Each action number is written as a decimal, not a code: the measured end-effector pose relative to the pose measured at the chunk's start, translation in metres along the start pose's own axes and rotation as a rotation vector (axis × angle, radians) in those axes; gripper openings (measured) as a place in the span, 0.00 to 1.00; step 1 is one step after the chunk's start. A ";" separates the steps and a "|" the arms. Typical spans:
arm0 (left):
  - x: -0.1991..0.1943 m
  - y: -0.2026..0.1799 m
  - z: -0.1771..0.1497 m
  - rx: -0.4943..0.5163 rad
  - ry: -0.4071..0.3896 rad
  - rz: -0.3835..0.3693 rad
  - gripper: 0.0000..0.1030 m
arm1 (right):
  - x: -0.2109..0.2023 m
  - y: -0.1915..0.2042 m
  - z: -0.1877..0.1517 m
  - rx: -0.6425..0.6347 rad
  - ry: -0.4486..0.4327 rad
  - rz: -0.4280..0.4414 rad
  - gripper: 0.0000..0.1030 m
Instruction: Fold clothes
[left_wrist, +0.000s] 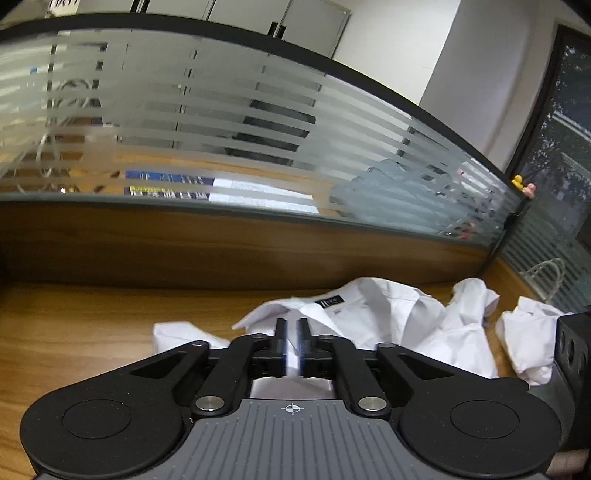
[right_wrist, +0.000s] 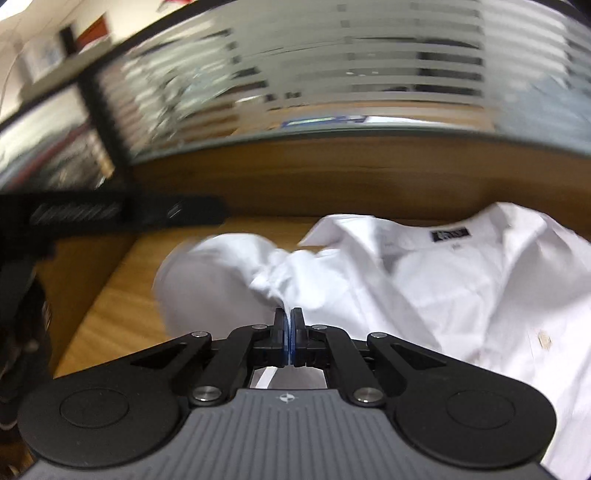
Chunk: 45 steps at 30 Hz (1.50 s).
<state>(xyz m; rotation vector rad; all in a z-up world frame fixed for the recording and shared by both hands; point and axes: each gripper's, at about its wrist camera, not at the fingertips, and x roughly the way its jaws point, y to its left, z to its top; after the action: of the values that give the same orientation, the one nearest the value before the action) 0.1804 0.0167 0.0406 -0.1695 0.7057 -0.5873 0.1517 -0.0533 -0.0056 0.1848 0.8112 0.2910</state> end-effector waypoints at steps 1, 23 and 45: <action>-0.005 0.002 -0.002 -0.021 -0.006 0.006 0.32 | -0.004 -0.005 0.000 0.010 -0.004 -0.003 0.01; 0.048 0.023 -0.110 -0.236 0.214 0.125 0.55 | -0.038 -0.058 -0.005 0.180 -0.034 0.003 0.01; -0.024 0.077 -0.012 0.102 0.096 0.675 0.23 | -0.017 -0.009 -0.007 0.049 0.033 0.142 0.18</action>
<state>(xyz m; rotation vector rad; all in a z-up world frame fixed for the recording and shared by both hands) 0.1925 0.0943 0.0194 0.1921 0.7704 0.0170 0.1367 -0.0673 -0.0013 0.2850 0.8397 0.4088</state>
